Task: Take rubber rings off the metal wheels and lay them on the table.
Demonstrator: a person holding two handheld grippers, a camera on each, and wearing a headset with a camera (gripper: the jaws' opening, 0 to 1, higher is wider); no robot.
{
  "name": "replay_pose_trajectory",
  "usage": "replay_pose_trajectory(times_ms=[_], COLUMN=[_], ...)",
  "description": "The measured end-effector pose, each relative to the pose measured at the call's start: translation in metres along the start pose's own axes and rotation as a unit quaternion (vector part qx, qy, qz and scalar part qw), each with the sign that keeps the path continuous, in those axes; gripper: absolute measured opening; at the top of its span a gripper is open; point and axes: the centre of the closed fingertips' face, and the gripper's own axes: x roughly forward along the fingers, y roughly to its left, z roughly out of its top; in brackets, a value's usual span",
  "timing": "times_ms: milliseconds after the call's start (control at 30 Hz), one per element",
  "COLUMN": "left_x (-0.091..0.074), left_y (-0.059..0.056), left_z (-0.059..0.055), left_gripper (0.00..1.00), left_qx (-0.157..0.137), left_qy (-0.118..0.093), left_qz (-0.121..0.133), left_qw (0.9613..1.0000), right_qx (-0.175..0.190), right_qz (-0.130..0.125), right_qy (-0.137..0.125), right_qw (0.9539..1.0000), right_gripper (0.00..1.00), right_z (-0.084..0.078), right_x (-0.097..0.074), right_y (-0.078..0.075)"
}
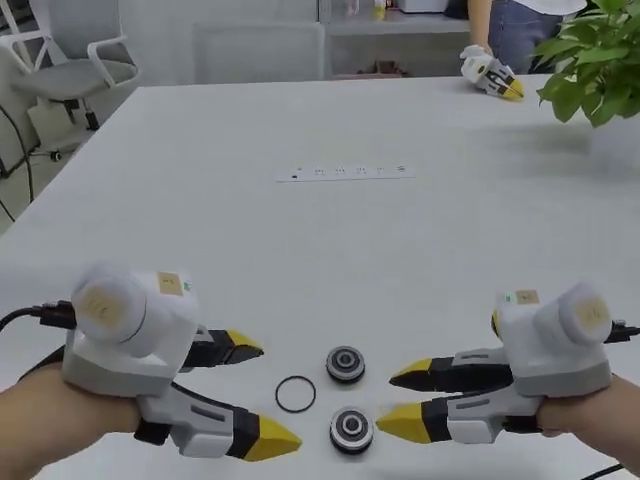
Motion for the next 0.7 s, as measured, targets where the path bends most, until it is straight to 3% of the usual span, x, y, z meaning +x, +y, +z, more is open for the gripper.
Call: replay_pose_trajectory(times_ms=[700], left_x=[0.025], left_y=[-0.017], left_z=[0.005], left_gripper=[0.59], left_qx=[0.023], left_qy=[0.010], left_qz=[-0.031], left_qw=[0.9992], right_qx=[-0.020], right_qz=[-0.002], right_qy=[-0.008], right_qw=[0.9998], right_gripper=[0.35], right_z=[-0.005], right_x=[-0.002], right_y=[0.005])
